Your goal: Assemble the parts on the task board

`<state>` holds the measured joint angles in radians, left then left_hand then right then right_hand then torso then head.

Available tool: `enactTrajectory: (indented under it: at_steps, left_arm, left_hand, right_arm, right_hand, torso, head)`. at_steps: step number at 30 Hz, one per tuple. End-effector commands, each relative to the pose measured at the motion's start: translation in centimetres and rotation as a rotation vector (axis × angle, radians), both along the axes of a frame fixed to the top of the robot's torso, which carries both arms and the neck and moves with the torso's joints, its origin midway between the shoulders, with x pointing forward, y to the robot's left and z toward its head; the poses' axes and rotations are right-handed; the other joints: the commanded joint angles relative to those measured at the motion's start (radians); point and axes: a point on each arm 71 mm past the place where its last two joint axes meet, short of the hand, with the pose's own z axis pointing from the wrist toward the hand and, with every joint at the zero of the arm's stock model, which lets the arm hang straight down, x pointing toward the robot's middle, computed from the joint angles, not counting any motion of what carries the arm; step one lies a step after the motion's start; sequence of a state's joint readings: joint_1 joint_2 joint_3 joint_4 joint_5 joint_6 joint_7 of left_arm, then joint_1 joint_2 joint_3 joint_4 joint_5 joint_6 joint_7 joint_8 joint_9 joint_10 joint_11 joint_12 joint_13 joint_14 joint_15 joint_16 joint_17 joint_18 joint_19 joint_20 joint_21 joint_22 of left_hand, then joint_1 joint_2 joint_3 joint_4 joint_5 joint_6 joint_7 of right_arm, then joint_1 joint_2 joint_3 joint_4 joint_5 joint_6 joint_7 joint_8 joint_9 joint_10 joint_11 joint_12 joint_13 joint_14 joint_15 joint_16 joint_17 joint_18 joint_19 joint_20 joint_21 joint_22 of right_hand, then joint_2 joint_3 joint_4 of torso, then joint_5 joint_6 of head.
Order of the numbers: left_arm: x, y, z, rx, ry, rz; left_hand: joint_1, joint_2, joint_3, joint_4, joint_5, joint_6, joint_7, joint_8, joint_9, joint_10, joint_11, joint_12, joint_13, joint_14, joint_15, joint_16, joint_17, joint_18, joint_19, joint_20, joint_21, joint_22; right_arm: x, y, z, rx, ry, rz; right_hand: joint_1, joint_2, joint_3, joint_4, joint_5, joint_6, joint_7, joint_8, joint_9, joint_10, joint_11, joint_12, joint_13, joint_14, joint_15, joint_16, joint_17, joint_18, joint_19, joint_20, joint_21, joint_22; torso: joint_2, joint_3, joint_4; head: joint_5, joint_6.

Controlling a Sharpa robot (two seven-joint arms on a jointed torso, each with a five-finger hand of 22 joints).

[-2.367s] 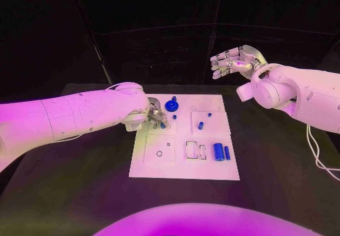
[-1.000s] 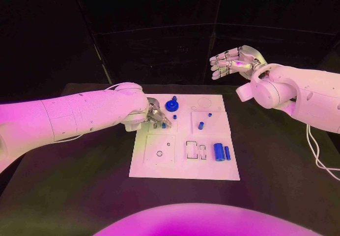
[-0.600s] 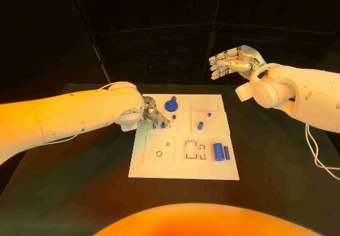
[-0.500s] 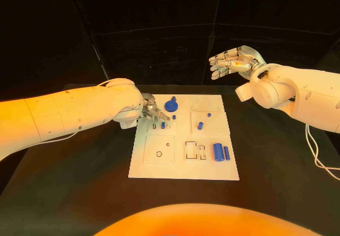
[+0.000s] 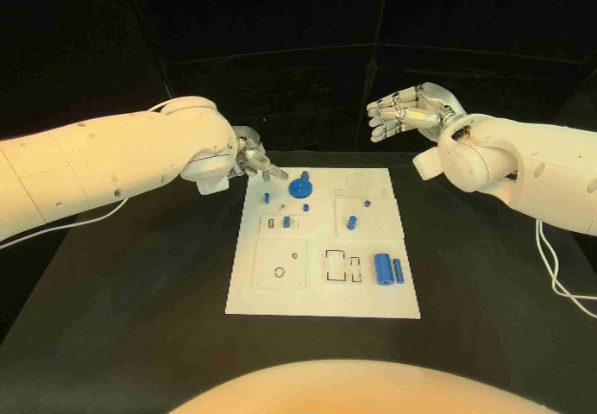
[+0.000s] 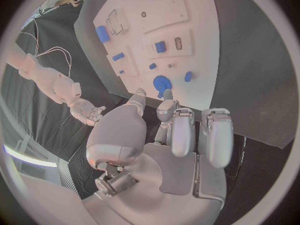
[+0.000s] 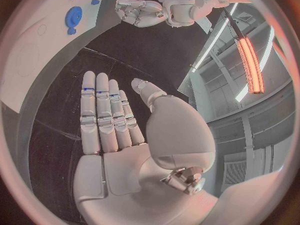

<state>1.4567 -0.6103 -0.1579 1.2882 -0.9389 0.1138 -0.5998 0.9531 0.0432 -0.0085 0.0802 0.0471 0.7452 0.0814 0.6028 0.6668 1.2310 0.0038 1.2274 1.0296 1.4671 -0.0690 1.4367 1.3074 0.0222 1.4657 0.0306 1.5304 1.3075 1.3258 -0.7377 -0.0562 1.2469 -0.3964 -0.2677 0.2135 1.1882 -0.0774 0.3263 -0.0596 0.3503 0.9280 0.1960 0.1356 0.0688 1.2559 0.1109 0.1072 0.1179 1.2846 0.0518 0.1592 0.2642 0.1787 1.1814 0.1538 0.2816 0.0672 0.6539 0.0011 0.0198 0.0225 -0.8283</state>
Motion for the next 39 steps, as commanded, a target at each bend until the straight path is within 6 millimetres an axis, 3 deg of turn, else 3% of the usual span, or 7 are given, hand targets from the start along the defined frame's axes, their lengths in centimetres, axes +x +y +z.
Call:
enactTrajectory:
  at_steps: [1,4,11,20,39]
  left_arm:
    - [0.7,-0.1,-0.1,0.021,0.019,-0.017]
    - [1.4,0.1,-0.4,0.031,0.029,-0.003]
    - [2.8,1.1,-1.8,0.055,0.058,0.038]
    - [3.5,1.2,-2.9,0.107,0.073,0.029]
    - [3.7,0.9,-5.0,0.128,0.132,0.003]
  left_hand:
    - [0.022,0.004,-0.021,0.003,-0.001,0.002,0.011,-0.041,-0.036,-0.003,0.011,-0.007,-0.002,0.074,0.012,-0.001,0.146,-0.006,0.076,0.012,-0.002,0.196]
    - [0.036,0.010,-0.039,0.005,-0.001,0.011,0.015,-0.065,-0.060,-0.004,0.014,-0.006,-0.003,0.074,0.015,-0.001,0.145,-0.006,0.076,0.017,-0.003,0.195]
    - [0.062,0.027,-0.083,0.012,-0.001,0.038,0.020,-0.104,-0.104,-0.006,0.019,-0.005,-0.004,0.074,0.019,0.000,0.146,-0.006,0.075,0.025,-0.003,0.195]
    - [0.071,0.035,-0.105,0.016,-0.001,0.064,0.016,-0.105,-0.114,-0.007,0.016,-0.005,-0.004,0.074,0.017,0.000,0.147,-0.005,0.075,0.024,-0.003,0.196]
    - [0.075,0.044,-0.113,0.020,-0.001,0.071,0.015,-0.106,-0.118,-0.010,0.015,-0.006,-0.007,0.074,0.017,0.001,0.147,-0.005,0.075,0.024,-0.003,0.195]
  right_arm:
    - [0.0,0.2,0.2,0.011,-0.009,0.014]
    - [0.0,0.2,0.2,0.011,-0.009,0.016]
    - [-0.1,0.2,0.2,0.013,-0.012,0.016]
    - [-0.2,0.5,0.3,0.015,-0.014,0.024]
    - [-0.2,0.6,0.3,0.016,-0.014,0.025]
  right_hand:
    - [-0.005,0.002,0.001,0.007,0.000,-0.008,-0.002,0.002,0.000,0.000,0.003,-0.005,-0.001,0.000,0.004,-0.006,0.002,0.005,0.003,0.006,-0.006,-0.002]
    - [-0.003,0.002,0.001,0.006,0.001,-0.008,-0.002,0.002,0.001,0.000,0.003,-0.005,-0.001,0.000,0.004,-0.006,0.002,0.005,0.004,0.005,-0.007,-0.001]
    - [-0.002,0.002,0.001,0.006,0.003,-0.008,-0.003,0.002,0.001,0.000,0.002,-0.005,-0.001,0.000,0.004,-0.007,0.002,0.005,0.004,0.005,-0.008,-0.001]
    - [0.002,0.003,0.002,0.005,0.008,-0.009,-0.002,0.002,0.000,0.000,0.002,-0.006,-0.002,0.000,0.004,-0.007,0.002,0.005,0.006,0.005,-0.011,-0.001]
    - [0.004,0.005,0.003,0.005,0.011,-0.009,-0.002,0.002,0.000,0.000,0.002,-0.006,-0.002,0.000,0.003,-0.008,0.002,0.005,0.007,0.005,-0.012,-0.001]
  torso:
    - [0.001,-0.0017,-0.0012]
    - [0.002,-0.0033,-0.0022]
    - [0.001,-0.0011,-0.0010]
    - [0.000,-0.0004,-0.0008]
    - [0.000,-0.0005,-0.0002]
  head:
    - [0.001,0.006]
    - [0.002,0.012]
    - [0.001,0.013]
    - [0.008,0.011]
    - [0.002,0.005]
